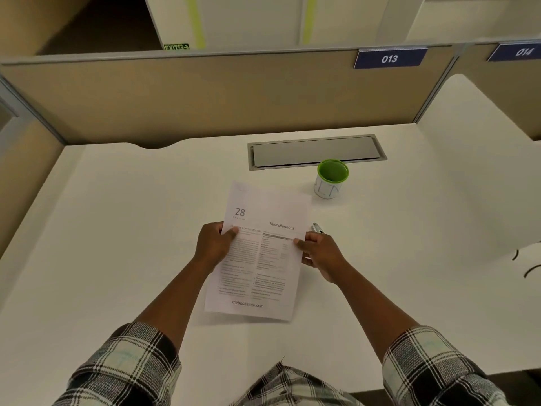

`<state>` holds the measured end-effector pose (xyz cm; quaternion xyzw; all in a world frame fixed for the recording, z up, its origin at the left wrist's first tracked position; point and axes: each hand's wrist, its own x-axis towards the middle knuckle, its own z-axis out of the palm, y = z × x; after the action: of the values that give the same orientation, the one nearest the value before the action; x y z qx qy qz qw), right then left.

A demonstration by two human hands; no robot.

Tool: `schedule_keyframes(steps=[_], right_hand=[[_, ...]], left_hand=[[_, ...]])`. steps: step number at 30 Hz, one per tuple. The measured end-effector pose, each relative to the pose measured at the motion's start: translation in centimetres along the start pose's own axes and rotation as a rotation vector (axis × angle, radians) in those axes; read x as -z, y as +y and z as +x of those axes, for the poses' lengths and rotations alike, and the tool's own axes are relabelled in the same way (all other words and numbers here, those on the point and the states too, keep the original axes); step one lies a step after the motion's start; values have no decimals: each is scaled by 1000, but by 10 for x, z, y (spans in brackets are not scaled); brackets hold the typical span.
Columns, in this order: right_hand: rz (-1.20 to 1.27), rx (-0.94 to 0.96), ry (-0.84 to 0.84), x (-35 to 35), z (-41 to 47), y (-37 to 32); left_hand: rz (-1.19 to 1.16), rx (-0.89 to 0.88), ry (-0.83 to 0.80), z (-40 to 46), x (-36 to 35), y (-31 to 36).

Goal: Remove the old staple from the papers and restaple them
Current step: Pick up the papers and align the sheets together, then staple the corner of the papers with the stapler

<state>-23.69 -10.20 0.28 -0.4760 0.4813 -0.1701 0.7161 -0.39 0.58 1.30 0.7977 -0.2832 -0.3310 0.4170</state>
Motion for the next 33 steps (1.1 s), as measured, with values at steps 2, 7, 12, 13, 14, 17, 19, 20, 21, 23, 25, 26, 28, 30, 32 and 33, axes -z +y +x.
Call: schedule_keyframes(steps=[2, 7, 12, 13, 14, 17, 19, 20, 21, 23, 25, 26, 28, 30, 32, 33], right_hand=[[-38, -8, 30, 9, 5, -1], [-66, 21, 150, 31, 18, -11], [-678, 178, 467, 52, 39, -7], [-740, 174, 474, 53, 43, -4], [-809, 145, 471, 54, 48, -2], [-1026, -1, 404, 51, 58, 4], [-1141, -35, 375, 48, 63, 7], [-1200, -26, 371, 46, 65, 9], [-1249, -8, 370, 45, 68, 10], [-1257, 14, 368, 44, 72, 9], [-1133, -17, 371, 45, 73, 4], [-1028, -36, 366, 47, 74, 2], [-777, -52, 325, 51, 75, -4], [-405, -99, 253, 53, 71, -10], [-121, -145, 182, 52, 65, -14], [-32, -158, 143, 51, 62, -17]], left_hand=[[16, 13, 3, 4, 1, -4], [85, 21, 5, 16, 2, -12], [167, -4, -5, 25, 4, -15], [184, -11, -14, 26, 4, -15], [198, -16, -25, 28, 4, -15], [237, -23, -49, 33, 5, -12], [287, -43, -71, 36, 6, -10], [313, -56, -84, 37, 7, -9], [336, -67, -94, 38, 8, -9], [363, -79, -110, 40, 9, -9], [368, -77, -125, 42, 10, -11], [369, -71, -130, 42, 10, -11], [374, -62, -138, 42, 10, -13], [373, -49, -145, 42, 10, -14], [378, -44, -160, 42, 9, -15], [386, -47, -168, 41, 9, -14]])
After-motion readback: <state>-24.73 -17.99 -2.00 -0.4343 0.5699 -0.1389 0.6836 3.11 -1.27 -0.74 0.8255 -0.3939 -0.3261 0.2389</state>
